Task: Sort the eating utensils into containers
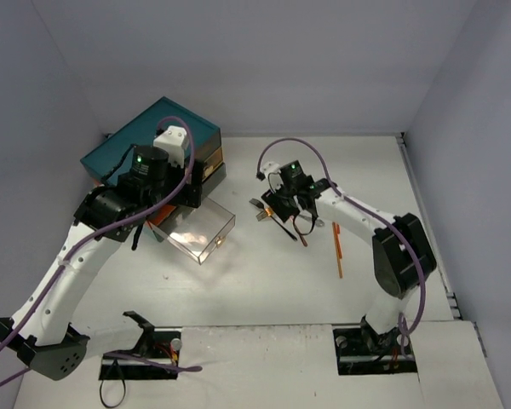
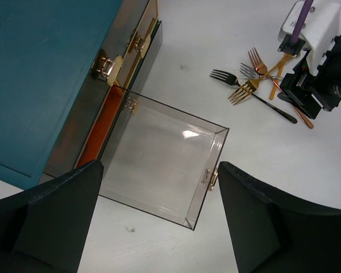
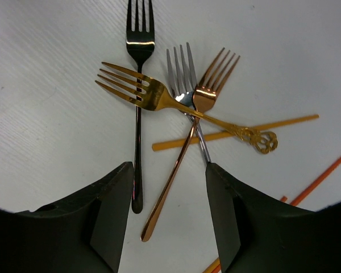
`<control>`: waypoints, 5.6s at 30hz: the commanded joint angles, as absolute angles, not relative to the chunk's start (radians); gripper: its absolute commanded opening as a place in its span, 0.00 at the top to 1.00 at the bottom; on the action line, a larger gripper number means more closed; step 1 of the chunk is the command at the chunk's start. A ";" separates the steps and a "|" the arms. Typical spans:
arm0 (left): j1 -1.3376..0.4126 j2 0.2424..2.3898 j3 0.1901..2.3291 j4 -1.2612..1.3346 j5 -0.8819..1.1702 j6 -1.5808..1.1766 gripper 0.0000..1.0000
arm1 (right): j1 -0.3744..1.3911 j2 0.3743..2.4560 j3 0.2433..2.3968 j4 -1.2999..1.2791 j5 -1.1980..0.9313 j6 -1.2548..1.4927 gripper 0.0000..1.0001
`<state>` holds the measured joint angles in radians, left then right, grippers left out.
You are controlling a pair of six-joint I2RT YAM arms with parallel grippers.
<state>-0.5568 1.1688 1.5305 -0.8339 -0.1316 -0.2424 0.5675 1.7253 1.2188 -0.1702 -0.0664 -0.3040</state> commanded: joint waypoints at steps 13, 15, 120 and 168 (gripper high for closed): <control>-0.523 1.079 1.517 -0.886 -0.231 -0.207 0.20 | 0.513 1.912 1.389 -0.156 -0.239 -0.527 0.49; -0.522 1.078 1.514 -0.887 -0.235 -0.207 0.20 | 0.509 1.931 1.400 -0.157 -0.244 -0.536 0.48; -0.508 1.031 1.424 -0.916 -0.159 -0.191 0.20 | 0.499 1.860 1.345 -0.206 -0.303 -0.549 0.59; -0.508 0.989 1.392 -0.923 -0.169 -0.190 0.20 | 0.543 1.822 1.387 -0.210 -0.235 -0.545 1.00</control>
<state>-0.5148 1.0137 1.3670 -0.9459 -0.1612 -0.1936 0.5260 1.9942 1.3624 -0.2082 -0.2659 -0.5722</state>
